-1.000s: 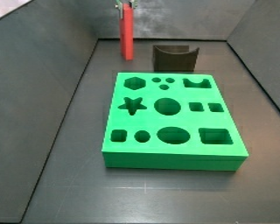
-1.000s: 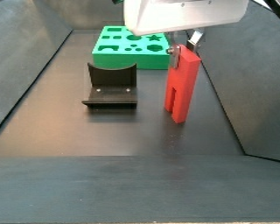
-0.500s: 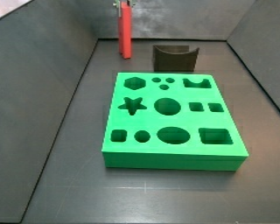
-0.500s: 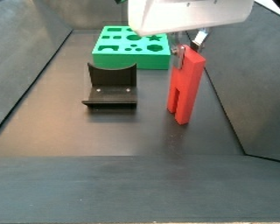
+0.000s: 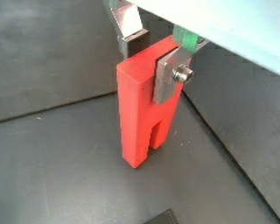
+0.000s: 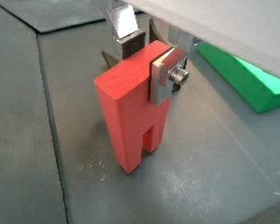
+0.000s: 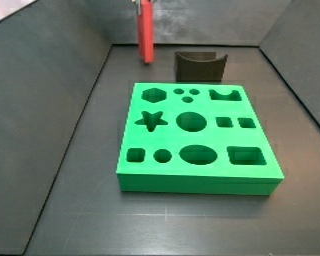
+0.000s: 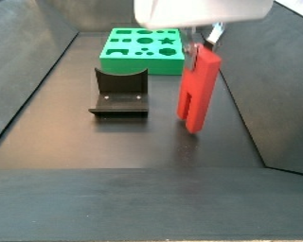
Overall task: Pick up the double-square object. Move up. Move to above the board. Insert the double-square object.
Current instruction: Move up, then move to above the board.
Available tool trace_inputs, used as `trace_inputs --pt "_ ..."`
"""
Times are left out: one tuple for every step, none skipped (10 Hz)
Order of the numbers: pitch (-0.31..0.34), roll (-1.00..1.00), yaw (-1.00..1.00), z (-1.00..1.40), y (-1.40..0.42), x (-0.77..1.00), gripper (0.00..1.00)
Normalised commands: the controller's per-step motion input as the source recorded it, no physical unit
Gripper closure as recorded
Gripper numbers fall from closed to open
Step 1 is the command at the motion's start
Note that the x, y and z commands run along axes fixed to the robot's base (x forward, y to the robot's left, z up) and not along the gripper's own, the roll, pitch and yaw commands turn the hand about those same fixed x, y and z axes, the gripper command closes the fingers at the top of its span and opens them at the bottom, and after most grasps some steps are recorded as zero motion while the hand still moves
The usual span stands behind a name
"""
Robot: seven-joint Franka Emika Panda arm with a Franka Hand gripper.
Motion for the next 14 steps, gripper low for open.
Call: trace_inputs --pt "0.054 0.0 -0.03 0.68 -0.05 -0.06 1.0" --pt "0.067 0.03 -0.02 0.49 -0.03 -0.05 1.0" --pt "0.075 0.05 -0.02 0.33 -0.01 -0.03 1.0" --pt "0.078 0.06 -0.01 0.23 -0.01 -0.02 1.0" --pt "-0.263 -0.18 -0.1 0.49 -0.22 0.13 1.0" --pt "-0.263 -0.18 -0.1 0.45 -0.21 0.13 1.0" --pt "-0.188 -0.17 -0.06 0.32 -0.13 0.04 1.0" --pt "-0.131 -0.16 -0.04 0.17 -0.07 0.02 1.0" --pt "0.305 0.04 -1.0 0.34 -1.0 0.08 1.0" --pt "0.338 0.06 -1.0 0.33 -1.0 0.08 1.0" --pt "0.381 0.1 -1.0 0.35 -1.0 0.08 1.0" --pt "0.398 0.09 -1.0 0.35 -1.0 0.08 1.0" --pt "0.295 0.06 -0.6 0.35 -1.0 0.09 1.0" --pt "0.239 0.04 -0.42 0.35 -1.0 0.09 1.0"
